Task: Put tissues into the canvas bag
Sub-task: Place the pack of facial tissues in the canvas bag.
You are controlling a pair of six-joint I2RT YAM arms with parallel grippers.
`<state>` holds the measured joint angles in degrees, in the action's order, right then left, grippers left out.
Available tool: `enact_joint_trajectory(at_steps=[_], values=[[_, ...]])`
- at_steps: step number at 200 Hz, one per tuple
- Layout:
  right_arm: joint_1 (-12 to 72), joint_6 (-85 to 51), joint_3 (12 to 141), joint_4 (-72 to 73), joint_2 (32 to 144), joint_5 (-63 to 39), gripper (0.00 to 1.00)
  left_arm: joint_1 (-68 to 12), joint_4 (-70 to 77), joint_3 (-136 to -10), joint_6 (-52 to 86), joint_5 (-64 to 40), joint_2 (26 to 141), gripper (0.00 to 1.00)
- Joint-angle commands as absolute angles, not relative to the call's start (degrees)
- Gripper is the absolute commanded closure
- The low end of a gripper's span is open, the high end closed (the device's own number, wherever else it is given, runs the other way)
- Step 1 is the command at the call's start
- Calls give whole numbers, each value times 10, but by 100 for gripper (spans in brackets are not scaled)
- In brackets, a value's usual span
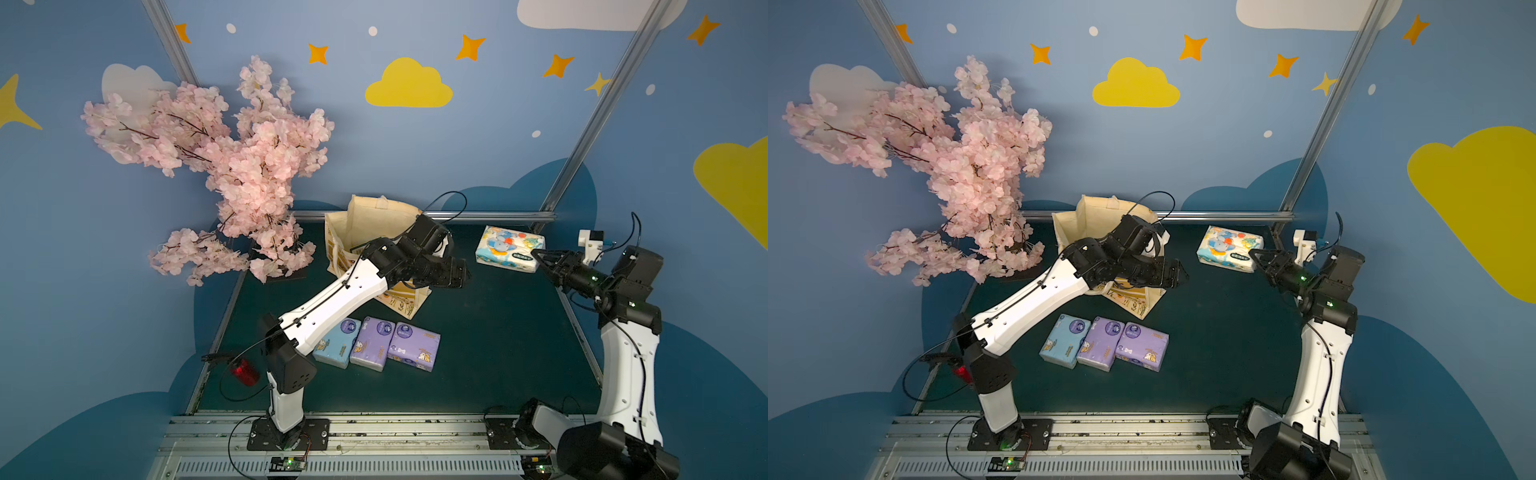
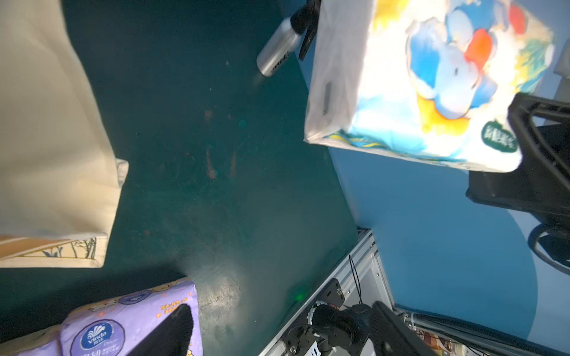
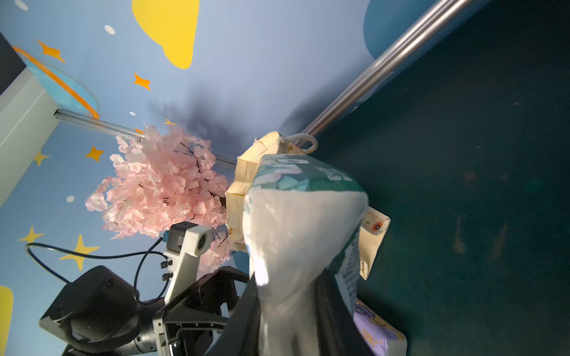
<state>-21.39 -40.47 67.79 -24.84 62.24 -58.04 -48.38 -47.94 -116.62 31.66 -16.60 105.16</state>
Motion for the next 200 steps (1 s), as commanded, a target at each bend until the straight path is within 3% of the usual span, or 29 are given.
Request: enact_joint_trajectory(at_steps=[1, 20, 91, 119, 143, 200], values=[[-177, -433, 730, -195, 632, -576, 71, -462, -520, -1187, 295, -131, 1022, 8], [-126, -437, 772, -187, 660, -557, 71, -438, -527, -1174, 287, -92, 985, 0], [65, -411, 970, -162, 846, -513, 70, -287, -450, -944, 331, -8, 770, 0], [122, -376, 1072, -185, 949, -502, 70, -231, -467, -906, 367, -18, 750, 0], [165, -304, 1210, -289, 1063, -486, 70, -202, -466, -873, 383, -33, 744, 0], [235, -235, 1459, -404, 1275, -473, 70, -165, -458, -827, 395, -48, 720, 0]])
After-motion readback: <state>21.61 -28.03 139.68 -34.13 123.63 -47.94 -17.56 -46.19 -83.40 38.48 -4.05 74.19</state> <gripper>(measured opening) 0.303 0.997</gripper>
